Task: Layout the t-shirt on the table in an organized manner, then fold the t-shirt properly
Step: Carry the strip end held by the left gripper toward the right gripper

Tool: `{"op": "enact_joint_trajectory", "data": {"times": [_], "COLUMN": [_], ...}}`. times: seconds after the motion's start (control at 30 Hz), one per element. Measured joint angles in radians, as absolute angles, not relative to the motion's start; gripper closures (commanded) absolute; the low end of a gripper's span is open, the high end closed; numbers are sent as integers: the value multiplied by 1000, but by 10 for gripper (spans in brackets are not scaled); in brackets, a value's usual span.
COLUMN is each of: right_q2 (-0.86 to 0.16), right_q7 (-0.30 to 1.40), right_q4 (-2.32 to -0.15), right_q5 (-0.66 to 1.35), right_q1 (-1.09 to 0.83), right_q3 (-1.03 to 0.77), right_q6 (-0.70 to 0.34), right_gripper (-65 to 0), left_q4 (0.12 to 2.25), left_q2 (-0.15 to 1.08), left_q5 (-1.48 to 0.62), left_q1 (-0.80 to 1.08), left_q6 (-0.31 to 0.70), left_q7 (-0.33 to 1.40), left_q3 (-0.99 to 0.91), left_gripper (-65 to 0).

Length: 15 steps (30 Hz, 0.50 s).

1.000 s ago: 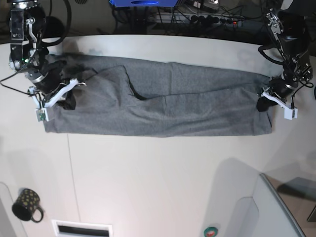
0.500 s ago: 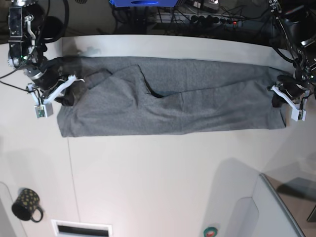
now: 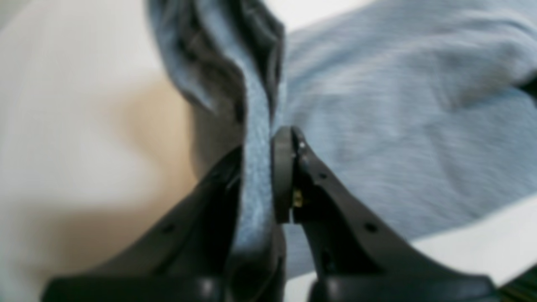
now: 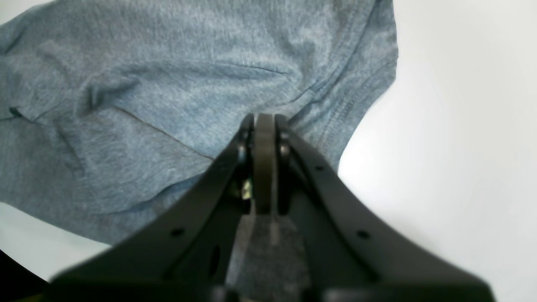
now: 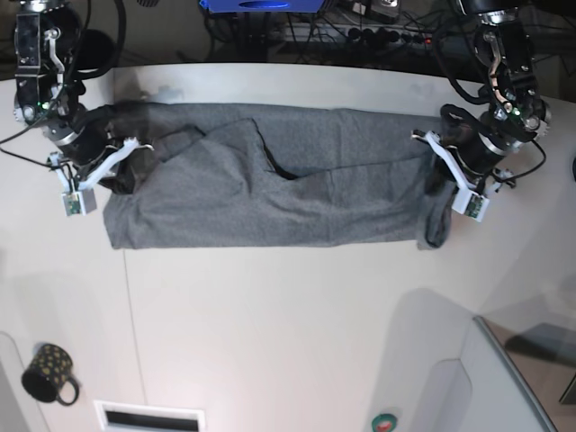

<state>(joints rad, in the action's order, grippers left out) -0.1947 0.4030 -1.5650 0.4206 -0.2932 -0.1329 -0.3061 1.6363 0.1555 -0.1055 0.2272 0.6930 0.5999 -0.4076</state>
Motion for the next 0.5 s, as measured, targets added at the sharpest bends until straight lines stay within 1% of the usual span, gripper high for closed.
{"op": "enact_joint_trajectory", "data": {"times": [0.03, 0.07, 0.2, 0.3, 0.4, 0.5], "right_q2": [-194, -194, -196, -193, -195, -196], "right_q7": [403, 404, 403, 404, 404, 405], "right_q4": [-1565, -1565, -1565, -1565, -1565, -1565], "right_q5": [421, 420, 420, 420, 420, 420], "right_q1": [-292, -289, -283, -284, -283, -283], "right_q3": [-133, -133, -133, -133, -133, -133], "right_q6": [-306, -306, -306, -306, -306, -306], "right_gripper": [-8, -8, -8, -8, -8, -8], "left_q4": [1636, 1636, 1636, 1633, 1627, 1602], "left_q2": [143, 136, 136, 135, 113, 111], "left_q5": [-105, -105, -105, -106, -105, -106], "left_q1": [232, 237, 244, 235, 215, 183], "left_q6": [684, 651, 577, 547, 482, 454], "left_q7": [607, 606, 606, 603, 604, 603], "left_q3": [-383, -356, -238, -170, -113, -43], "left_gripper": [0, 0, 0, 0, 0, 0]}}
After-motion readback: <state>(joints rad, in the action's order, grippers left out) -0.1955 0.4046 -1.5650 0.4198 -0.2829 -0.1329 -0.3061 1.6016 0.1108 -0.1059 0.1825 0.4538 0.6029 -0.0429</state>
